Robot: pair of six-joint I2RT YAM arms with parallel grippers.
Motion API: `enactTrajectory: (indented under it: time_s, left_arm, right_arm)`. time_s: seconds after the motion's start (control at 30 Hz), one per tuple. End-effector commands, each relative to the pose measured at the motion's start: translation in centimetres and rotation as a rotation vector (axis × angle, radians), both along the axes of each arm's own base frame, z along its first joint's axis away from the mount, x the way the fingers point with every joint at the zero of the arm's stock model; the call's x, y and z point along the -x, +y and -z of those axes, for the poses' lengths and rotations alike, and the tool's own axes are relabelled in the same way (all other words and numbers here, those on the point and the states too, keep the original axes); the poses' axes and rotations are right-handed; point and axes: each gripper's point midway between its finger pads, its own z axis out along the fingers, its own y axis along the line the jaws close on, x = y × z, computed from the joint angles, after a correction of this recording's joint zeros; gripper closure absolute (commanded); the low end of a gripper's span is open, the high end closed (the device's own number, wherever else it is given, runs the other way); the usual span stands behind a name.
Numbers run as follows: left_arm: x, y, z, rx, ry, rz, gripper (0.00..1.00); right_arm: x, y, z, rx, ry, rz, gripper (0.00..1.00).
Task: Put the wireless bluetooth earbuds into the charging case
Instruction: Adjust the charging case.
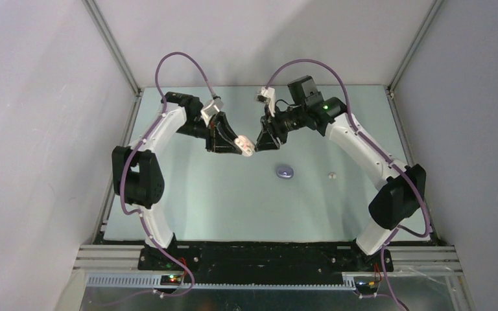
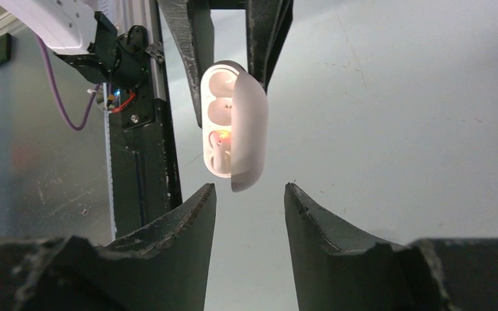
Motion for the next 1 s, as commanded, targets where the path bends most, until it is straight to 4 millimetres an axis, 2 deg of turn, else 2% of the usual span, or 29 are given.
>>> enactTrajectory:
  time_s: [0.0, 0.17, 0.27, 0.3, 0.53, 0.6, 0.67, 0.73, 0.77, 0.8, 0.83, 0.9, 0.93, 0.97]
  left_arm:
    - [0.6, 0.0, -2.7, 0.054, 0.007, -0.015, 1.00]
    - [0.4, 0.0, -2.7, 0.055, 0.010, -0.015, 1.00]
    - [0.4, 0.0, -2.7, 0.055, 0.008, -0.015, 1.00]
    - [0.4, 0.0, -2.7, 0.055, 0.009, -0.015, 1.00]
    - [0.3, 0.0, -2.6, 0.054, 0.011, -0.016, 1.00]
    - [0.3, 0.0, -2.6, 0.054, 0.012, -0.018, 1.00]
    - [0.2, 0.0, -2.6, 0.054, 0.009, -0.016, 0.94]
    - [0.2, 0.0, -2.6, 0.053, 0.002, -0.017, 0.81]
    - [0.1, 0.1, -2.5, 0.050, -0.002, -0.017, 0.58]
    - [0.1, 0.1, -2.4, 0.039, -0.006, -0.015, 0.29]
    - [0.0, 0.2, -2.5, 0.031, -0.009, -0.016, 0.08]
    - [-0.3, 0.5, -2.4, 0.002, -0.021, -0.019, 0.01]
    - [-0.6, 0.6, -2.1, -0.018, -0.024, -0.019, 0.01]
    - [-1.1, 0.8, -2.7, -0.026, -0.031, -0.026, 0.00]
  right_arm:
    - [0.2, 0.8, -1.8, -0.070, -0.015, -0.055, 0.52]
    - [-0.2, 1.1, -1.4, -0.072, -0.003, -0.063, 0.53]
    - [-0.6, 1.3, -0.9, -0.068, 0.007, -0.062, 0.58]
    - [-0.6, 1.4, -0.9, -0.071, 0.012, -0.067, 0.63]
    - [-0.8, 1.6, -1.3, -0.094, 0.017, -0.082, 0.82]
    - [-0.8, 1.6, -1.5, -0.100, 0.008, -0.086, 0.92]
    - [-0.8, 1.6, -1.9, -0.104, -0.008, -0.086, 0.98]
    - [-1.0, 1.5, -2.1, -0.096, -0.034, -0.075, 1.00]
    - [-1.1, 1.3, -2.4, -0.094, -0.053, -0.072, 1.00]
    - [-1.3, 1.2, -2.4, -0.082, -0.069, -0.059, 1.00]
    - [-1.4, 0.9, -2.8, -0.078, -0.096, -0.056, 1.00]
    - [-1.6, 0.4, -3.1, -0.059, -0.143, -0.043, 1.00]
    - [-1.9, 0.1, -3.4, -0.052, -0.169, -0.036, 1.00]
    - [-1.9, -0.3, -3.6, -0.047, -0.177, -0.028, 1.00]
